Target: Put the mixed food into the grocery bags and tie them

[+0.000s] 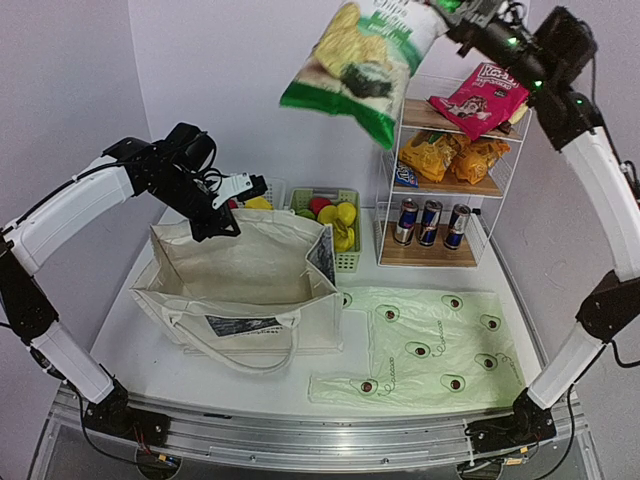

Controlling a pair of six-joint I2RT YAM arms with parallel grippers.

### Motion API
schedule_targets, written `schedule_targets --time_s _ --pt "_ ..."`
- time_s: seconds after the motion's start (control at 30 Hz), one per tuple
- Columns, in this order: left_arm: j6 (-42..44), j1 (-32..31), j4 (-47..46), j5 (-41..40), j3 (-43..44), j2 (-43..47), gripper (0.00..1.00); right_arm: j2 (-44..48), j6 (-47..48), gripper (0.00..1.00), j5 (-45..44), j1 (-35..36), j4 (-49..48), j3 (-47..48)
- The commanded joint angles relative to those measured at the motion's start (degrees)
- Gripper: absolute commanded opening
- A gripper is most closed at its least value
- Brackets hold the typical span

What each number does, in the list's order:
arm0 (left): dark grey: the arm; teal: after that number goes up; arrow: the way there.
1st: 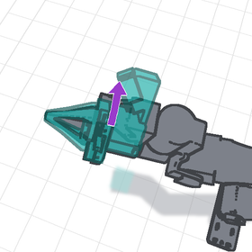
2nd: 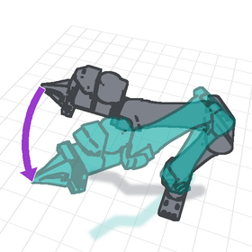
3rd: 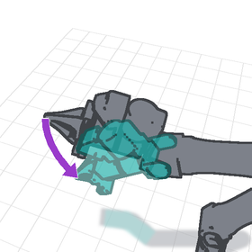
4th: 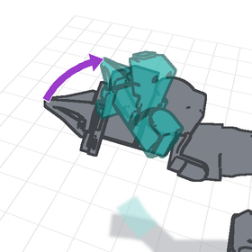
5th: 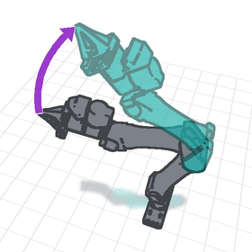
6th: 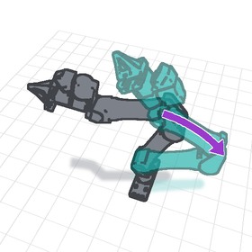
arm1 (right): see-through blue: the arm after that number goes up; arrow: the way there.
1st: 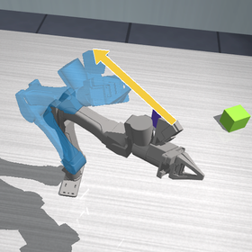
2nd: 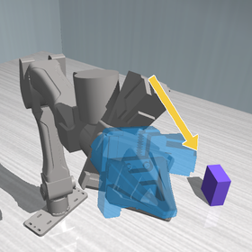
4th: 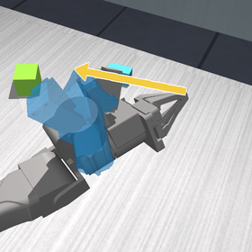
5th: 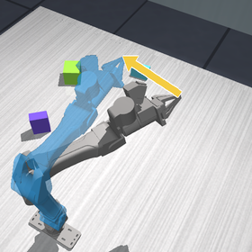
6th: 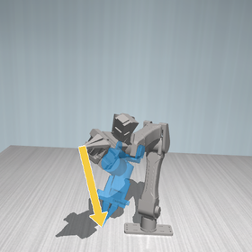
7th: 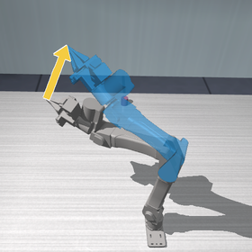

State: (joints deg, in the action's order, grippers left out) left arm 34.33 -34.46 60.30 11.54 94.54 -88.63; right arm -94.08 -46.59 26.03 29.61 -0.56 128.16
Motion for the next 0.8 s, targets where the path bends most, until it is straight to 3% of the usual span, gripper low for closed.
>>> schedule_targets --time_s 0.0,0.17,0.33,0.53,0.77 --pt "0.7 -0.1 -4.2 -0.4 2.5 -0.3 0.00 -1.3 3.4 0.00 8.0 8.3 -8.4 -5.9" --pt "1.8 0.0 -3.4 0.5 3.7 -1.3 0.00 -2.0 17.6 0.00 19.4 17.5 -14.0 -14.4" --pt "2.5 0.8 -2.2 4.4 3.7 -2.4 0.00 -4.3 24.3 0.00 23.9 20.5 -17.6 -17.5" --pt "3.9 1.1 -1.2 7.6 4.9 -3.4 0.00 -5.0 43.1 0.00 22.5 23.2 -14.5 -21.5" --pt "4.2 1.2 -0.3 8.5 5.3 -3.7 0.00 -7.8 64.4 0.00 13.9 29.6 -8.8 -18.3"
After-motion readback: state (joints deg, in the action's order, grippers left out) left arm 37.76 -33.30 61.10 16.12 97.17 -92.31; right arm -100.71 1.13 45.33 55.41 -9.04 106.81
